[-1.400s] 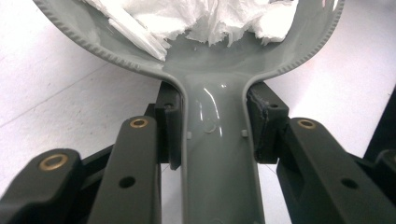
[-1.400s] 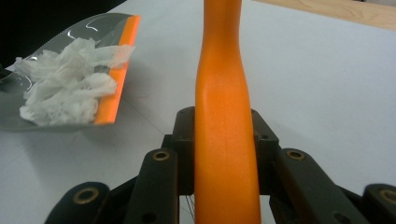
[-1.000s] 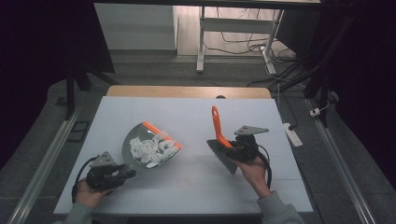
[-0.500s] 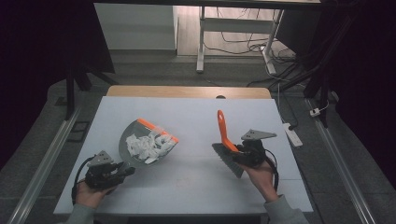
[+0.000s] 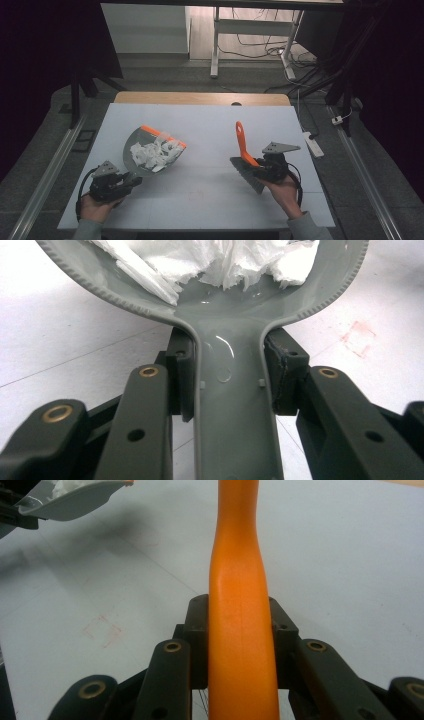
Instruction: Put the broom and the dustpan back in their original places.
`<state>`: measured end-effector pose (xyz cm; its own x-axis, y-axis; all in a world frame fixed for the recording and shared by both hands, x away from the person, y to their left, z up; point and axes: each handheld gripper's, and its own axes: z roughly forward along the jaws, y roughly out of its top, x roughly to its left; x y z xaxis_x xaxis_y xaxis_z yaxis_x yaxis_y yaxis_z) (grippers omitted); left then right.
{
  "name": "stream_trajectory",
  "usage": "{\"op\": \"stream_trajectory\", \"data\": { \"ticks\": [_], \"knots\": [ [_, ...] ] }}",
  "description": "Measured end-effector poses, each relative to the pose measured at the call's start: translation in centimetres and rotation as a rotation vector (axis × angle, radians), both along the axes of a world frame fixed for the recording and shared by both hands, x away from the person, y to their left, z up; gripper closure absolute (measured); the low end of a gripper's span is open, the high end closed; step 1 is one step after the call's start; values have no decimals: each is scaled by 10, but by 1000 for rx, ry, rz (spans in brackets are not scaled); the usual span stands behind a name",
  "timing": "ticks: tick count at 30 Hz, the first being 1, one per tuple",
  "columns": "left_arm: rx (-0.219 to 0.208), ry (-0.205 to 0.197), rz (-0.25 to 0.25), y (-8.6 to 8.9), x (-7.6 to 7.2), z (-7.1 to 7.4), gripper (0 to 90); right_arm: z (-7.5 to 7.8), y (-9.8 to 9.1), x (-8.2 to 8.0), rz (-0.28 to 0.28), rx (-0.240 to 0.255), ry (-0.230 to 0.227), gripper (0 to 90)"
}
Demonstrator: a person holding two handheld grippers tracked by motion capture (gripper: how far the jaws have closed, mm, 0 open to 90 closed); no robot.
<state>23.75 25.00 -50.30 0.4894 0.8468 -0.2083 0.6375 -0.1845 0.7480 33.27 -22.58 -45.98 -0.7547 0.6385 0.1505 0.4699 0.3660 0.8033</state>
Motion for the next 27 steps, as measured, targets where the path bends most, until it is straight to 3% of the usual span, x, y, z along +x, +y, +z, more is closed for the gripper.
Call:
{"op": "stream_trajectory", "data": {
  "ticks": [27],
  "knots": [
    [23, 118, 203, -7, 5, -15, 616, -16, -12, 1, 19, -13, 99, 707]
  ]
}}
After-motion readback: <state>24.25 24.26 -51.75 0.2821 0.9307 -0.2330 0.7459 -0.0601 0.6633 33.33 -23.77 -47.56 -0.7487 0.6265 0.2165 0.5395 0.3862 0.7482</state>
